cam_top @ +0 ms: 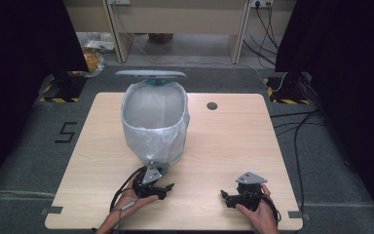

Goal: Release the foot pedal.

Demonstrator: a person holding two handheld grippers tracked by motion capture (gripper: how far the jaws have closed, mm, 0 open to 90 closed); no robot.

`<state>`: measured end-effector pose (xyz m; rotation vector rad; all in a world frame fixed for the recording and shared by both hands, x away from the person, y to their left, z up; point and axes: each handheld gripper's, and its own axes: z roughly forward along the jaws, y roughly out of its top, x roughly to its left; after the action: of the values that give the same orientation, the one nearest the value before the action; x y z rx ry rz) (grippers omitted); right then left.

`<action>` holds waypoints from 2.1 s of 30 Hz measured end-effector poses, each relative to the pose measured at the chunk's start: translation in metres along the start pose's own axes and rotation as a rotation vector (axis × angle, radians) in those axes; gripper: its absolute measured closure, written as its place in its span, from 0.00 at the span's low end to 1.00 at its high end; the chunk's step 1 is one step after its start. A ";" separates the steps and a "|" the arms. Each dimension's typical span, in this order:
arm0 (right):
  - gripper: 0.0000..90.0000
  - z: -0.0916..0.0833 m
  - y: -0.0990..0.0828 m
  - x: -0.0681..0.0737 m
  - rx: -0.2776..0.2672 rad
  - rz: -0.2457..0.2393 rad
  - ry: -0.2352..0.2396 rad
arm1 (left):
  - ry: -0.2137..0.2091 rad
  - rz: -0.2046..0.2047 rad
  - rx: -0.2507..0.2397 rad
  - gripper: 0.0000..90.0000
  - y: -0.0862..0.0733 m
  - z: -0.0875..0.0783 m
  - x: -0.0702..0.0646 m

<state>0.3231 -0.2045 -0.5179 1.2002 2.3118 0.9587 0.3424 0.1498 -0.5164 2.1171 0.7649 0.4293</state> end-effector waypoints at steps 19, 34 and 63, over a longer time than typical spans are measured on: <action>0.10 0.000 0.000 0.000 0.000 -0.001 0.000 | 0.013 -0.009 0.003 0.29 0.001 -0.004 0.000; 0.10 0.000 0.000 0.000 0.000 0.000 0.000 | 0.011 -0.009 -0.010 0.29 0.003 -0.009 0.002; 0.09 0.000 0.000 0.000 0.000 -0.001 0.001 | 0.016 -0.048 -0.037 0.27 -0.024 -0.054 0.009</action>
<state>0.3235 -0.2045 -0.5180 1.1987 2.3133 0.9593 0.3108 0.1988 -0.5028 2.0589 0.8096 0.4311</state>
